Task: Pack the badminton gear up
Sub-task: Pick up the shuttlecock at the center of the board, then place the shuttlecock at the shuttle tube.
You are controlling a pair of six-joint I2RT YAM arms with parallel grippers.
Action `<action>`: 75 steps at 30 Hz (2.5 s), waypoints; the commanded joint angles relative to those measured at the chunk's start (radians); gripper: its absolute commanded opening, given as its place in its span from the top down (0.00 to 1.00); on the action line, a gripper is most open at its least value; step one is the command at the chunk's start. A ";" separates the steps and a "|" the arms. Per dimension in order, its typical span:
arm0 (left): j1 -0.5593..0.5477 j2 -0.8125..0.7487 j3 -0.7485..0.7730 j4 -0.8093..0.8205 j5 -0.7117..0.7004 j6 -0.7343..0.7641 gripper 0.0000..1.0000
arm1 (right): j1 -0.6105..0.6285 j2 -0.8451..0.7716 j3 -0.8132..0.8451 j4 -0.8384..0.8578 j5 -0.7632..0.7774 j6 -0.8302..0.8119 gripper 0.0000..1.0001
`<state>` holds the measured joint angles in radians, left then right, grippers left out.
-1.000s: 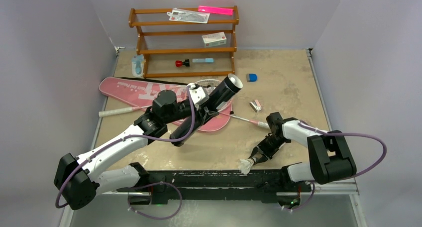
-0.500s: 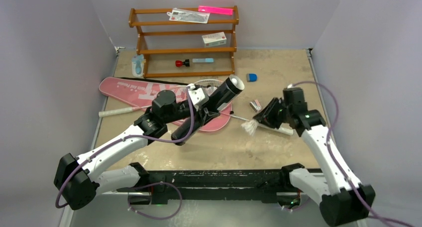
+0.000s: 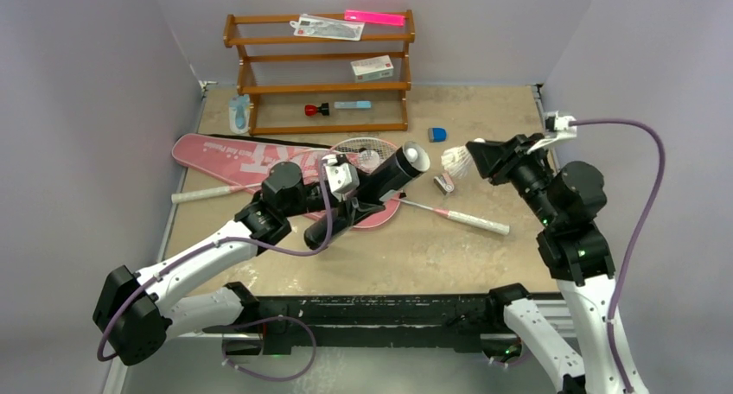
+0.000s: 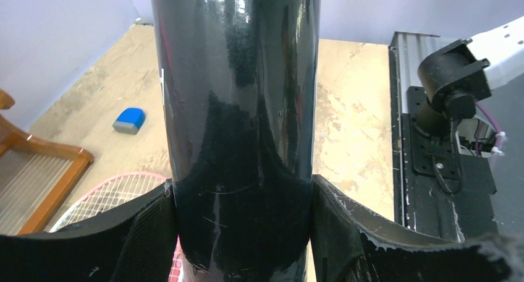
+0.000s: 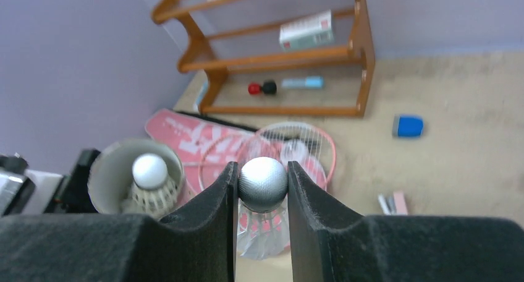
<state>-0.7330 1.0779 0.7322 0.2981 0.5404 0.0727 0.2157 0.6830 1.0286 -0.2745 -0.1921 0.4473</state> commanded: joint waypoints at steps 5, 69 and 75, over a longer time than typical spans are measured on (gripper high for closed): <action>0.006 -0.033 -0.020 0.161 0.179 0.049 0.49 | -0.003 0.005 0.089 0.219 -0.159 -0.128 0.90; 0.006 0.220 -0.171 0.777 0.314 -0.324 0.50 | -0.004 0.225 0.357 -0.077 -0.619 0.038 1.00; 0.006 0.220 -0.172 0.779 0.316 -0.328 0.50 | -0.004 0.232 0.343 -0.084 -0.628 0.035 1.00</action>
<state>-0.7330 1.3117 0.5289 1.0557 0.8524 -0.2504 0.2153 0.9123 1.3788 -0.3630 -0.7818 0.4812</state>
